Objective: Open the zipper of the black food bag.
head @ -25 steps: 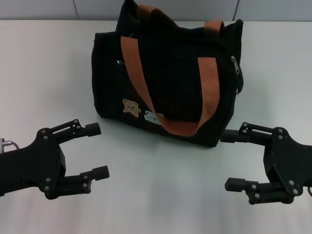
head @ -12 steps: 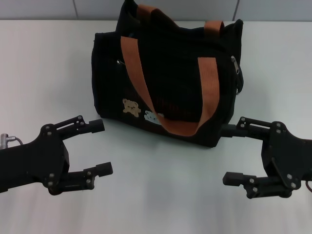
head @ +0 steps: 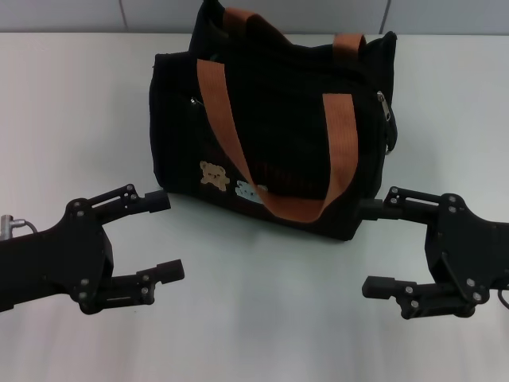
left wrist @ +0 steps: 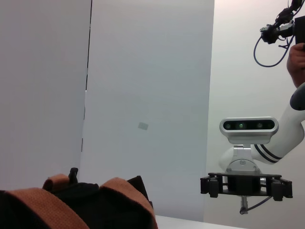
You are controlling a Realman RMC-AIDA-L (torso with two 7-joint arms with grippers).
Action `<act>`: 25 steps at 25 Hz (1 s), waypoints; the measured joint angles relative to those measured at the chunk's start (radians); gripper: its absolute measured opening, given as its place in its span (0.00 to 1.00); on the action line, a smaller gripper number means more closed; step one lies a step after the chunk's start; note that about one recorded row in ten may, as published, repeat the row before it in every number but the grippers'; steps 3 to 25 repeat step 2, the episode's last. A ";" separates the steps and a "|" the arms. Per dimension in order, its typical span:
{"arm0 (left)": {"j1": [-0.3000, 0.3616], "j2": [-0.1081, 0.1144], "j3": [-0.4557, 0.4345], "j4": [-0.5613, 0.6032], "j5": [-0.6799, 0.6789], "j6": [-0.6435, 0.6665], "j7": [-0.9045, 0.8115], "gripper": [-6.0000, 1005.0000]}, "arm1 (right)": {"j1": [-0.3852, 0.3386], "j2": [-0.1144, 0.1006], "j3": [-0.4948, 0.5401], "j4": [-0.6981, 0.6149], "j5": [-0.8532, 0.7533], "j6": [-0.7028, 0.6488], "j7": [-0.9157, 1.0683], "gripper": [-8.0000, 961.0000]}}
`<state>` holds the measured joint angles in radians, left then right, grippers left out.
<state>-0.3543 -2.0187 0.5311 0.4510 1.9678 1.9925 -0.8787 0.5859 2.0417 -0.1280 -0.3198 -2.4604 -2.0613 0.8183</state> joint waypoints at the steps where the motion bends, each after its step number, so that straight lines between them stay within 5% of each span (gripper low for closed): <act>1: 0.000 0.000 0.000 0.000 0.000 0.000 0.000 0.83 | 0.001 0.000 0.000 0.000 0.000 0.000 0.001 0.84; 25: -0.001 -0.001 0.002 0.000 0.000 0.000 0.001 0.83 | 0.002 0.000 0.000 -0.001 0.000 0.000 0.002 0.84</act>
